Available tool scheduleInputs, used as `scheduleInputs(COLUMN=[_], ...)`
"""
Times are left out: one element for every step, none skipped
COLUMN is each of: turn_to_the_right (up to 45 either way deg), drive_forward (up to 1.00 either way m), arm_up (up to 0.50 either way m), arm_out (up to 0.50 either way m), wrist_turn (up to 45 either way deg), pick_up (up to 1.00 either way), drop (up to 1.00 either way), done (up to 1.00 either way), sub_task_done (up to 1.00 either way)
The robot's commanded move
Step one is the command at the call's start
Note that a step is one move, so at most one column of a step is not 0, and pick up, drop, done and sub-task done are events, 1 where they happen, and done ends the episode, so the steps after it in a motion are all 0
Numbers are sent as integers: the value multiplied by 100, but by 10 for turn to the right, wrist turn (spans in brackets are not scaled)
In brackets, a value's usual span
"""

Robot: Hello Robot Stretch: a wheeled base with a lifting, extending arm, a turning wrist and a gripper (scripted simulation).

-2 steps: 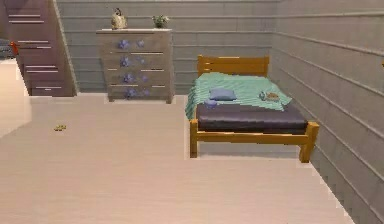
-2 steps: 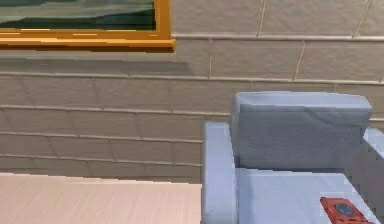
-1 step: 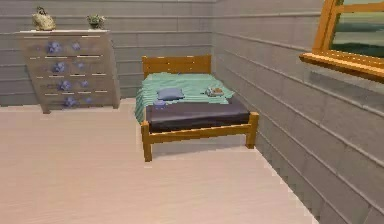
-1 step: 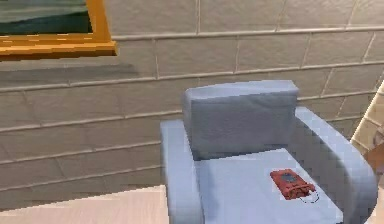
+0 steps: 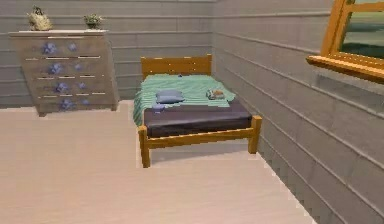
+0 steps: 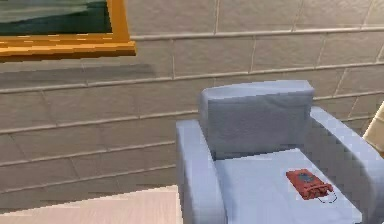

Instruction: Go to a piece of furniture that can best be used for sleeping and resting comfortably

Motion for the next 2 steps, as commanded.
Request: scheduleInputs(turn_to_the_right=[0, 0], drive_forward=[100, 0], arm_up=[0, 0], arm_out=[0, 0], wrist_turn=[0, 0], pick_up=[0, 0], drop=[0, 0], done=[0, 100], sub_task_done=[0, 0])
